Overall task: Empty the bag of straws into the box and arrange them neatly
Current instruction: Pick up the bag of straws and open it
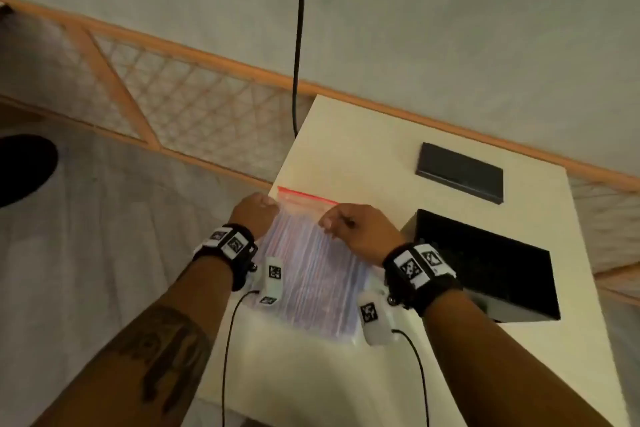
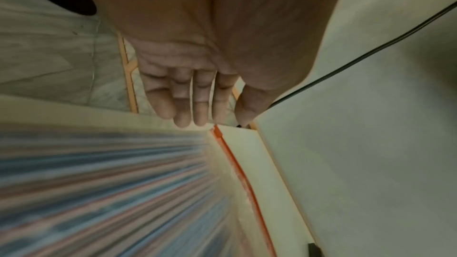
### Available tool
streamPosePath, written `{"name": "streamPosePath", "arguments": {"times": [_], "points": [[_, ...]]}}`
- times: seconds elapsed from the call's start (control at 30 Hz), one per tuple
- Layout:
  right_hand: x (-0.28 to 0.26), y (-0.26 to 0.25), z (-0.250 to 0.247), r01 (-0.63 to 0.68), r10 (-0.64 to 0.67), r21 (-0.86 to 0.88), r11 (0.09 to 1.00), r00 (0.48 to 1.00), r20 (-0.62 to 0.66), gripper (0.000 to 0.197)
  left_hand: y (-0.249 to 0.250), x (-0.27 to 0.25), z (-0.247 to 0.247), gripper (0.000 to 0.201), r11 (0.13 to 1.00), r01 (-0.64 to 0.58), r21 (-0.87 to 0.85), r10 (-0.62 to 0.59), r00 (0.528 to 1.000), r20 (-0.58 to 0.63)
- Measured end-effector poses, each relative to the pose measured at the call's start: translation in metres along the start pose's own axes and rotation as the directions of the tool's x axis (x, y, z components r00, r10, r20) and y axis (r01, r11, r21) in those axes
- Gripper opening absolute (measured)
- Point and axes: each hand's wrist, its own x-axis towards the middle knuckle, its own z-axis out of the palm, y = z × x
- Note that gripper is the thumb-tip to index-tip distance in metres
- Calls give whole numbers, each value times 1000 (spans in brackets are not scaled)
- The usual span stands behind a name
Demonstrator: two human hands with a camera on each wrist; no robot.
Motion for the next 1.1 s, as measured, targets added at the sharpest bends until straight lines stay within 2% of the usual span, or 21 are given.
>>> {"name": "streamPosePath", "arguments": {"times": [0.17, 0.27, 0.37, 0.43, 0.53, 0.63, 0.73, 0.77, 0.83, 0.9, 0.97, 1.03, 1.07, 1.1], "points": [[70, 10, 9, -77, 73, -170, 982, 997, -31, 15, 8, 41, 13, 52, 996, 88, -21, -88, 996, 16], [112, 21, 26, -103, 98, -251, 963, 995, -31, 28, 6, 58, 21, 53, 995, 104, -13, -104, 995, -6], [143, 24, 42, -128, 135, -316, 940, 991, 1, 39, 4, 67, 27, 46, 994, 110, -16, -110, 993, -45], [156, 25, 52, -134, 159, -360, 923, 986, 41, 34, 2, 69, 32, 39, 995, 101, -18, -102, 992, -78], [158, 24, 58, -129, 161, -379, 917, 985, 55, 23, 0, 64, 32, 19, 982, 93, -167, -115, 986, -125], [143, 16, 40, -116, 153, -407, 906, 986, 60, 23, -2, 50, 20, 22, 952, 39, -305, -92, 983, -160], [100, -3, -2, -105, 161, -488, 866, 984, 75, 27, -12, 24, -4, 16, 851, -7, -525, -98, 980, -172], [77, -12, -18, -101, 146, -508, 856, 988, 49, 27, -15, 13, -15, 12, 790, -39, -612, -83, 982, -169], [26, -25, -44, -80, 61, -491, 867, 997, -55, 27, -22, -6, -34, 20, 616, -134, -776, -33, 980, -196], [-22, -34, -59, -43, -7, -462, 886, 994, -106, 24, -28, -23, -49, 23, 470, -217, -856, 32, 973, -229], [-50, -33, -61, -52, 12, -383, 922, 994, -106, 16, -30, -39, -59, 12, 373, -286, -883, 152, 957, -246], [-64, -24, -54, -15, -24, -266, 964, 990, -141, 14, -35, -53, -66, 13, 275, -304, -912, 254, 938, -236], [-69, -19, -45, 24, -48, -136, 990, 983, -175, 14, -43, -57, -68, 15, 278, -292, -915, 294, 933, -209], [-73, -14, -34, 68, -55, 65, 996, 980, -190, 17, -52, -62, -67, 24, 344, -265, -901, 320, 935, -153]]}}
